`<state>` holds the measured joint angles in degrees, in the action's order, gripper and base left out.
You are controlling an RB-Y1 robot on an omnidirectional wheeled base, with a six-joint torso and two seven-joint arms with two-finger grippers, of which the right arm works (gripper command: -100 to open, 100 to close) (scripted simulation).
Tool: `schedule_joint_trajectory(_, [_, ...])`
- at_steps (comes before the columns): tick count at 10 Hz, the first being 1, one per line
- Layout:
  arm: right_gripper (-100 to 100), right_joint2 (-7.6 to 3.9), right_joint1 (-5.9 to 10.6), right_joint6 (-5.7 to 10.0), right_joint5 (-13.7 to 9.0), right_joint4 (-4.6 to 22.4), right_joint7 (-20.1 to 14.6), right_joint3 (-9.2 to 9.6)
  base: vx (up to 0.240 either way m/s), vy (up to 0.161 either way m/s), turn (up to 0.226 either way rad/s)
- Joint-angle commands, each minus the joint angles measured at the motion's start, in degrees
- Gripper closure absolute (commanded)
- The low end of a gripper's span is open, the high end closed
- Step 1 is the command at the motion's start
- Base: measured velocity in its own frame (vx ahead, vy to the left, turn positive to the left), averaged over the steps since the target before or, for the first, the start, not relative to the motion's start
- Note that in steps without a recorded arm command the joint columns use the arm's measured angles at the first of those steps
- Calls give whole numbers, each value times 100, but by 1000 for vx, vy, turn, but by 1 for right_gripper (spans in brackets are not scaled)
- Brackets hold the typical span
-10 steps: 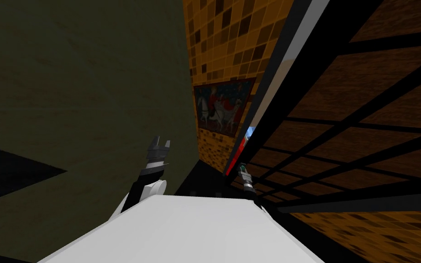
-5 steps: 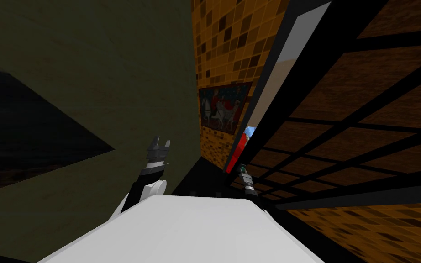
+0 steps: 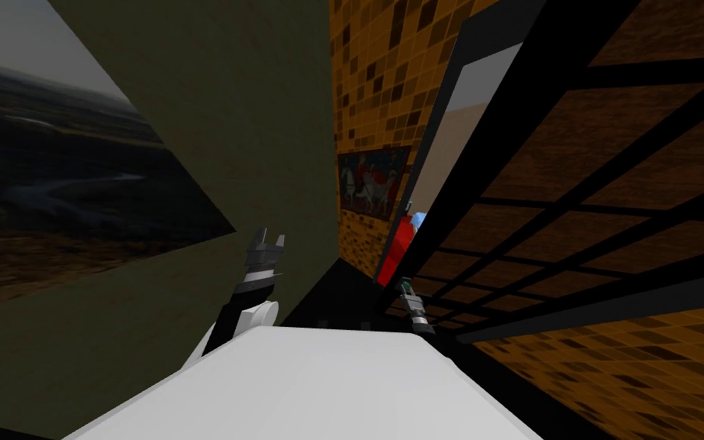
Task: Pull the door open
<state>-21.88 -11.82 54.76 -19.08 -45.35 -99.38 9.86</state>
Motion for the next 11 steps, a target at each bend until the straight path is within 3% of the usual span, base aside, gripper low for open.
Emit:
schedule_joint_trajectory(1, [100,-99,-85,180,65,21,-120,85,-160,-18,139])
schedule_joint_trajectory(8, [100,-398,-342,728,264,83,-484,343,-189,-38,97])
schedule_joint_trajectory(9, [100,-366,-310,647,252,120,-451,332,-82,-10,16])
schedule_joint_trajectory(11, [100,-425,-340,810,305,218,-546,400,-180,-58,162])
